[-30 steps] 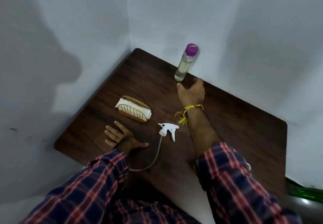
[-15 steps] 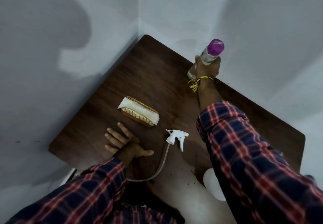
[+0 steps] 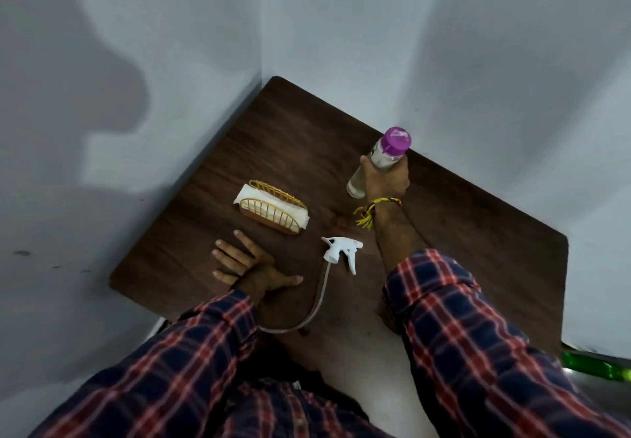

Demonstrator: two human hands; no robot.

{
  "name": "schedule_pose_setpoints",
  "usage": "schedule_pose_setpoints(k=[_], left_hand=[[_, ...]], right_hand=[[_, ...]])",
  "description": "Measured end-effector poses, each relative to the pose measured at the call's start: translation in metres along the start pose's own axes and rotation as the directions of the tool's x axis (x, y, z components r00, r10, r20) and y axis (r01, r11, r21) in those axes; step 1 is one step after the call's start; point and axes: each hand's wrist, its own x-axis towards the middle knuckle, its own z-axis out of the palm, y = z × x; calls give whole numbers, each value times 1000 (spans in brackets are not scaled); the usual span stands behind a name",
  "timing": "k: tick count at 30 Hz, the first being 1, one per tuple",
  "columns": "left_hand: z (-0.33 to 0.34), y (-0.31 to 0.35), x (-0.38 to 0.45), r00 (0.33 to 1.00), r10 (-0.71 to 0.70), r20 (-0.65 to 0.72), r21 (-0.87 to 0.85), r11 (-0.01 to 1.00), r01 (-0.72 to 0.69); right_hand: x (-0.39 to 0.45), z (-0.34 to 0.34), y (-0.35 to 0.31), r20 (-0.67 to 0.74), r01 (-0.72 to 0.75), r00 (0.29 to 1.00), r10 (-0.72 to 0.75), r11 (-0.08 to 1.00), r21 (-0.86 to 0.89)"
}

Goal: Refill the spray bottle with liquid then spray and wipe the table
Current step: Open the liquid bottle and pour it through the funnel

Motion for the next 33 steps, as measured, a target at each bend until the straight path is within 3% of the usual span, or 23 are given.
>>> schedule_pose_setpoints(k=[3,6,8,10,12,14,16,18,19,21,27,33], left_hand=[[-8,-5,-9,1000,14,4,-65,998,-14],[-26,-6,-20,1000,2,-25,-299,954,-10],[-35,1,-39,968,149,-202,-448,865,-226],[-51,19,-75,825,360,-435,-553,616,-561],[-77,45,-120,658,522,-544,-631,263,-730],[-106,70,-172,480,702,-527,-688,-21,-725],[-129,87,-221,270,861,-432,-749,-175,-639],[-140,99,-259,80,952,-295,-768,-187,-612],[-140,103,-273,18,973,-230,-763,-169,-624],[-135,113,-292,-39,992,-122,-755,-118,-644],[-113,127,-315,-148,986,73,-768,-39,-639],[-89,138,-366,-64,988,-139,-701,-144,-698]], right_hand=[[-23,-22,2,-1,21,1000,-21,1000,19],[-48,-54,-11,-15,107,994,-106,988,115],[-68,-85,-25,-12,169,985,-170,965,203],[-89,-118,-38,34,227,968,-247,929,293],[-110,-151,-48,98,288,935,-342,888,359],[-127,-184,-54,148,330,897,-417,853,405],[-139,-214,-56,198,350,859,-471,825,443],[-145,-240,-52,226,366,831,-509,805,466],[-147,-250,-47,231,368,824,-517,799,475],[-148,-265,-40,229,365,822,-522,791,492],[-148,-304,-18,236,356,807,-542,764,538],[-148,-328,-16,-9,433,846,-532,679,592]])
